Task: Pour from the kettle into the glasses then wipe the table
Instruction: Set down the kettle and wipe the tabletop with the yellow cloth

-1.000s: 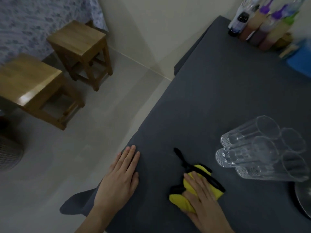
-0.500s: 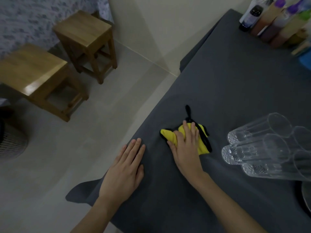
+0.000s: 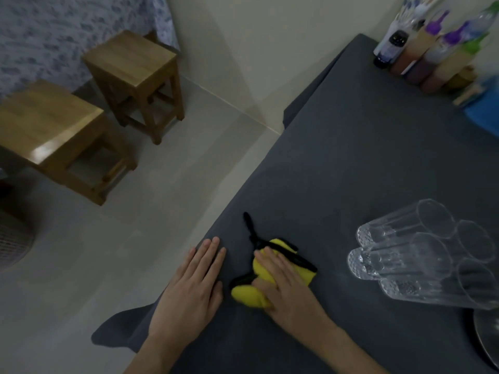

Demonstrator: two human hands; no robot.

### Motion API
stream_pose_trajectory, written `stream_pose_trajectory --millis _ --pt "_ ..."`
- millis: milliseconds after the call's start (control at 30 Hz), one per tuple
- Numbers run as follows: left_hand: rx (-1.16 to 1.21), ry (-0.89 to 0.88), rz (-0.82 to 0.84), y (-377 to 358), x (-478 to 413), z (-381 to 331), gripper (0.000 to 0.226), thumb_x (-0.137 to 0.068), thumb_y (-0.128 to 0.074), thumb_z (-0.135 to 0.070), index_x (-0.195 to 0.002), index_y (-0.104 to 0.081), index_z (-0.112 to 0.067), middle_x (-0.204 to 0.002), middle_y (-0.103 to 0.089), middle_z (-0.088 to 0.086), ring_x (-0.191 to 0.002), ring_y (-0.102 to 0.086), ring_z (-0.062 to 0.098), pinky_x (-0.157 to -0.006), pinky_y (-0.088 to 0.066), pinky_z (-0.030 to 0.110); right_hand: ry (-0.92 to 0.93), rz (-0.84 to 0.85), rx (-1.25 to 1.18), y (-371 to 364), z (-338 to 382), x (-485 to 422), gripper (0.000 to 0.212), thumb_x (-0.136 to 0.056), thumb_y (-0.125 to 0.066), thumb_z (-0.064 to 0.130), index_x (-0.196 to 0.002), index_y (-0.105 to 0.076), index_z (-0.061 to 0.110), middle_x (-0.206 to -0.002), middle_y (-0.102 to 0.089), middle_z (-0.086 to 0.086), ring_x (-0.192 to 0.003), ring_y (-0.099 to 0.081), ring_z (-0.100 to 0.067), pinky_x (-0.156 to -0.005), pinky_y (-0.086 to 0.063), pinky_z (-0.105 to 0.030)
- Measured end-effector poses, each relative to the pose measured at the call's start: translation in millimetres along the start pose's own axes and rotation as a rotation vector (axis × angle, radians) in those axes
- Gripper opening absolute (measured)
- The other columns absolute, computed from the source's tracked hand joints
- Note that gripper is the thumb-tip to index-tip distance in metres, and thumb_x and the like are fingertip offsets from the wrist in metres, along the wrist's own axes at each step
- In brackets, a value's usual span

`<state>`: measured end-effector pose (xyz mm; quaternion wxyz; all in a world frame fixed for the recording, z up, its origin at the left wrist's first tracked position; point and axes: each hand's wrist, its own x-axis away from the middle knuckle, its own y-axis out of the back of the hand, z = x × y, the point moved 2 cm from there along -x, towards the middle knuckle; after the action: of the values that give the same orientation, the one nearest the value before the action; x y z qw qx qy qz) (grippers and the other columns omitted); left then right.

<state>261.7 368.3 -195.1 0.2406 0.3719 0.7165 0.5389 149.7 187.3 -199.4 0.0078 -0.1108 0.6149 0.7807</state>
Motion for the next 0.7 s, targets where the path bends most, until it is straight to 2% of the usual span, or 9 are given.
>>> stream_pose_trajectory --millis 100,233,300,400,500,633,700 --pt "0.004 0.012 0.000 1 0 -1 0.058 -0.094 -0.034 -0.036 -0.147 -0.029 -0.013 -0.156 -0.022 0.005 -0.145 -0.014 0.018 -0.116 -0.014 0.037 -0.185 -0.053 0.039 3 -46 -24 0.024 -0.089 -0.054 0.022 -0.111 -0.046 0.015 -0.146 -0.042 -0.022 -0.140 -0.031 -0.039 -0.111 -0.029 -0.053" --pt "0.013 0.018 0.000 2 0 -1 0.057 -0.094 -0.036 -0.036 -0.146 -0.030 -0.013 -0.156 -0.023 0.005 -0.145 -0.015 0.018 -0.115 -0.015 0.037 -0.535 -0.115 0.056 4 -93 -72 0.036 -0.094 -0.043 0.036 -0.113 -0.052 0.006 -0.143 -0.043 -0.027 -0.136 -0.034 -0.047 -0.110 -0.028 -0.058" --pt "0.012 0.021 -0.004 2 1 -2 0.057 -0.094 -0.037 -0.036 -0.146 -0.030 -0.013 -0.156 -0.023 0.005 -0.145 -0.014 0.018 -0.116 -0.014 0.037 -0.639 -0.132 0.063 3 -112 -102 0.043 -0.094 -0.041 0.037 -0.113 -0.053 0.000 -0.141 -0.042 -0.031 -0.134 -0.033 -0.051 -0.110 -0.027 -0.061" --pt "-0.002 0.017 0.000 2 0 -2 0.057 -0.095 -0.036 -0.035 -0.146 -0.031 -0.012 -0.156 -0.023 0.005 -0.145 -0.015 0.019 -0.116 -0.014 0.037 -0.743 -0.142 0.080 0 -129 -144 0.040 -0.095 -0.049 0.032 -0.116 -0.053 -0.003 -0.141 -0.040 -0.032 -0.135 -0.029 -0.052 -0.111 -0.022 -0.062" --pt "-0.011 0.014 0.011 2 0 -2 0.057 -0.095 -0.035 -0.035 -0.147 -0.029 -0.012 -0.157 -0.020 0.006 -0.146 -0.013 0.019 -0.115 -0.014 0.038 -0.721 -0.136 0.084 -5 -117 -163 0.038 -0.095 -0.049 0.032 -0.113 -0.053 -0.001 -0.138 -0.044 -0.030 -0.134 -0.032 -0.050 -0.112 -0.023 -0.060" --pt "-0.022 0.016 0.022 0 0 -1 0.057 -0.095 -0.036 -0.035 -0.147 -0.027 -0.013 -0.157 -0.019 0.005 -0.146 -0.012 0.019 -0.116 -0.013 0.037 -0.476 -0.176 0.035 -7 -62 -148 0.036 -0.095 -0.047 0.033 -0.105 -0.056 -0.001 -0.125 -0.053 -0.026 -0.124 -0.043 -0.045 -0.107 -0.033 -0.055" --pt "-0.019 0.006 0.016 0 0 -1 0.057 -0.095 -0.036 -0.035 -0.147 -0.028 -0.012 -0.156 -0.021 0.006 -0.145 -0.014 0.020 -0.116 -0.014 0.038 -0.373 -0.148 -0.010 -10 -29 -126 0.034 -0.097 -0.048 0.034 -0.105 -0.057 0.002 -0.127 -0.054 -0.022 -0.128 -0.042 -0.039 -0.110 -0.032 -0.051"
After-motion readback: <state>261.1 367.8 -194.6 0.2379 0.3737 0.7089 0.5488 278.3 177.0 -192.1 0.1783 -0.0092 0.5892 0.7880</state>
